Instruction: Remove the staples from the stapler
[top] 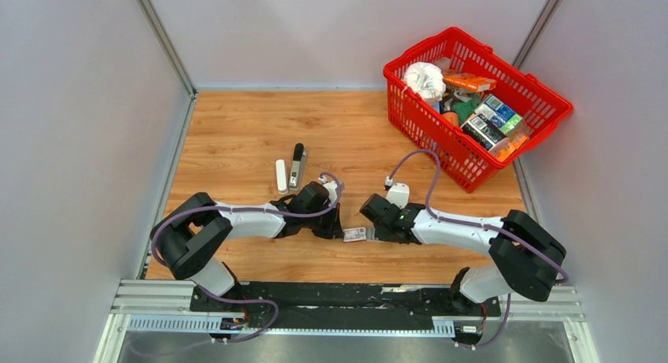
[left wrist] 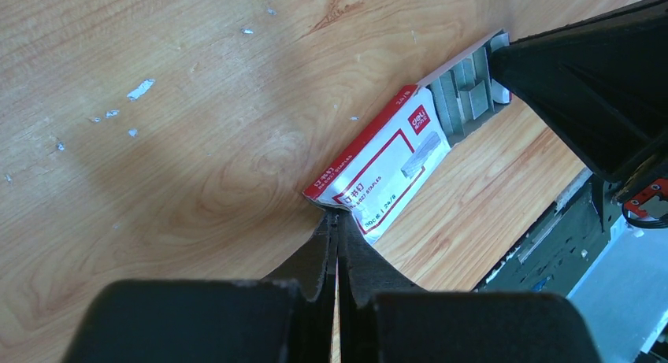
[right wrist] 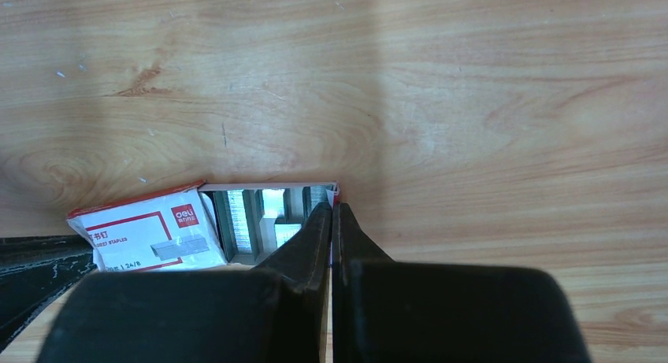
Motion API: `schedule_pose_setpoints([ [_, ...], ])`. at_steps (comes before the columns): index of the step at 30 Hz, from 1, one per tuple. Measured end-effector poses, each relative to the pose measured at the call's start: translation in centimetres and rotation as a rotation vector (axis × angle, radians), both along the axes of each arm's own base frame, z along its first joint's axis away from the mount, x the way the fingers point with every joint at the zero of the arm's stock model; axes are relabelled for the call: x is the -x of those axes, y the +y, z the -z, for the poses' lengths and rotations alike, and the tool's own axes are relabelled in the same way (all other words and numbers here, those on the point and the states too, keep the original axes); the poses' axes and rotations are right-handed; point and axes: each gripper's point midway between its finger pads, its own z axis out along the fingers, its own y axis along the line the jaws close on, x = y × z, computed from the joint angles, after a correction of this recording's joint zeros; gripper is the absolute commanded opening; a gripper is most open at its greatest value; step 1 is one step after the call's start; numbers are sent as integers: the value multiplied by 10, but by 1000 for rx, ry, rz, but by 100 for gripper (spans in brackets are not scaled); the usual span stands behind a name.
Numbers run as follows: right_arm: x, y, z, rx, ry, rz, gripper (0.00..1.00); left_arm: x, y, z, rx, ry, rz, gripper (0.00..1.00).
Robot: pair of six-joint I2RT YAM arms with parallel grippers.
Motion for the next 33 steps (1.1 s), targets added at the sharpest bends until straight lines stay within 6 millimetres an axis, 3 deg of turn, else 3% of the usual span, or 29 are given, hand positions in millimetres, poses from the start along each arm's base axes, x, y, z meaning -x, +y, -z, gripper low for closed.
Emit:
schedule_pose_setpoints([
  [24,-6,21,-1,-28,-19,-161,0,2,-3,0,6,-2,12,0],
  [33,-4,39,-1,-64,-14,-224,0,3,-5,0,11,-5,20,0],
])
